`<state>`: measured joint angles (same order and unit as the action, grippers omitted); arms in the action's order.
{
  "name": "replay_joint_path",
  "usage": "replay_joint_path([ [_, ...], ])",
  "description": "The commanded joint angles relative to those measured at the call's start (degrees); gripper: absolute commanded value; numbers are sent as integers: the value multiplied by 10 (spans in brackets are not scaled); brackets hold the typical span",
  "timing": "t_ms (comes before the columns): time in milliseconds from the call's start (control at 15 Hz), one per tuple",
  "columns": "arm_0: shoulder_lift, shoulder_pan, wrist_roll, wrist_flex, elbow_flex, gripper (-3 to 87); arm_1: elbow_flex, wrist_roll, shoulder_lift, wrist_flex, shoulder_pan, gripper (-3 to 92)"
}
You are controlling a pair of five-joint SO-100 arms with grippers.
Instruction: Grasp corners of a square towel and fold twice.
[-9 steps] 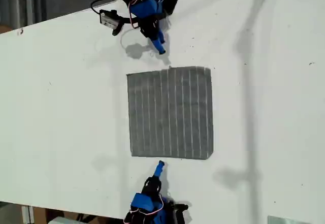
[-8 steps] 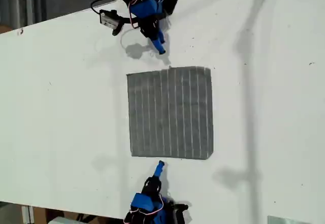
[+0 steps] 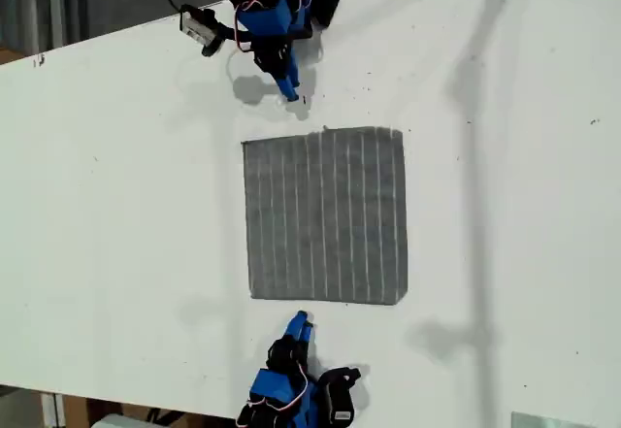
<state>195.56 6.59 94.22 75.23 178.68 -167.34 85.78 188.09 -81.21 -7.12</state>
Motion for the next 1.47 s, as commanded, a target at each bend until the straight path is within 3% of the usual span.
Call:
replay_joint_path([
  [0, -6, 7, 6, -5, 2, 114, 48, -81, -6, 47, 49, 235],
  [67, -5, 7, 6, -5, 2, 115, 82, -108, -62, 92, 63, 250],
  [267, -6, 7, 10, -5, 2, 113, 324, -116, -514, 110, 152, 292],
  [533, -6, 6, 9, -5, 2, 113, 469, -85, -819, 163, 286, 310],
  [733, -6, 5, 10, -5, 2, 112, 583, -71, -945, 161, 336, 338],
  [1067, -6, 4, 7, -5, 2, 113, 751, -91, -1147, 167, 337, 347],
  [1133, -6, 4, 7, -5, 2, 113, 777, -98, -1181, 166, 332, 334],
  [1200, -6, 4, 6, -5, 2, 113, 799, -101, -1208, 163, 330, 248],
  [1267, -6, 4, 7, -5, 2, 112, 809, -99, -1221, 163, 330, 70],
  [1333, -3, -5, 26, -5, 2, 122, 811, -95, -1223, 163, 330, -1],
  [1400, 8, -19, 56, -6, -1, 125, 814, -94, -1223, 162, 331, -1],
])
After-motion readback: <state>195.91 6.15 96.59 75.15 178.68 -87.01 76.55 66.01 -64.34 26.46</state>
